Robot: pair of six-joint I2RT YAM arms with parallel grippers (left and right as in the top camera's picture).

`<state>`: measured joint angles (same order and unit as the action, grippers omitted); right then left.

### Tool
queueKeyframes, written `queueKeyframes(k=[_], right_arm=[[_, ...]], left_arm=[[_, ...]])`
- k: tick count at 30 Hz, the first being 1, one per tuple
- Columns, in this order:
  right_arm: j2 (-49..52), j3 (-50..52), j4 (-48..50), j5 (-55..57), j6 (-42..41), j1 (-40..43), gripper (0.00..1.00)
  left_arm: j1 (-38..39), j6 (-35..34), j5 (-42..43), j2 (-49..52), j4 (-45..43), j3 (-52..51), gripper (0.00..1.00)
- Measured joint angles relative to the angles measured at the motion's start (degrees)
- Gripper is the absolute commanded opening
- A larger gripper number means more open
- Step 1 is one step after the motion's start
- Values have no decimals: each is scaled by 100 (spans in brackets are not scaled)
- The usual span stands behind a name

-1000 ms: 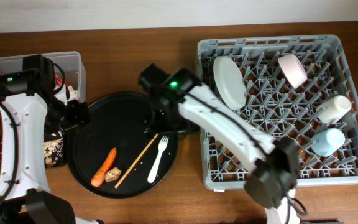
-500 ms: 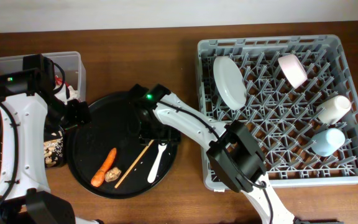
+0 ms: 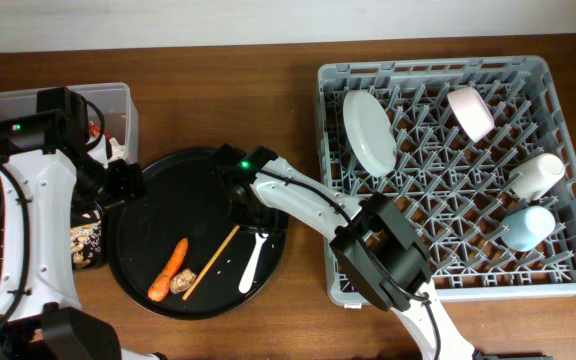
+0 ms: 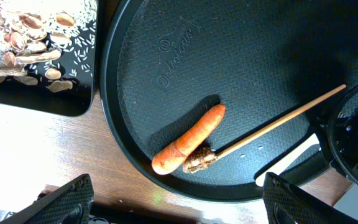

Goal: Sort waste into correct bins and load items into the dishwasher rack
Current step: 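Reach right gripper to the white fork and grasp it, then carry the fork to the rack and insert it upright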

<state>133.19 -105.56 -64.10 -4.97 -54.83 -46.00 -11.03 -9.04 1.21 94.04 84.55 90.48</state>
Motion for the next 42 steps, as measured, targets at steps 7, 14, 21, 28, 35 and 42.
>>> queueKeyframes(k=[7, 14, 21, 28, 35, 42], right_arm=[[0, -37, -48, 0, -22, 0, 26], [13, -870, -975, 214, 745, 96, 26], [-1843, -1132, -2122, 1331, 2068, 1056, 26], [-1875, -210, -1768, 1700, 2590, 1711, 26], [-1843, 555, -1163, 1580, 2667, 1738, 73], [-1921, -13, -1408, 1266, 2669, 1574, 78]], left_arm=[[0, 0, -2, 0, -2, 0, 86], [0, 0, -2, 0, -20, 0, 86], [0, 0, -15, 0, -20, 0, 86], [0, 0, -17, 0, -17, 0, 86], [0, 0, -20, 0, -17, 0, 86], [0, 0, -17, 0, -37, 0, 87]])
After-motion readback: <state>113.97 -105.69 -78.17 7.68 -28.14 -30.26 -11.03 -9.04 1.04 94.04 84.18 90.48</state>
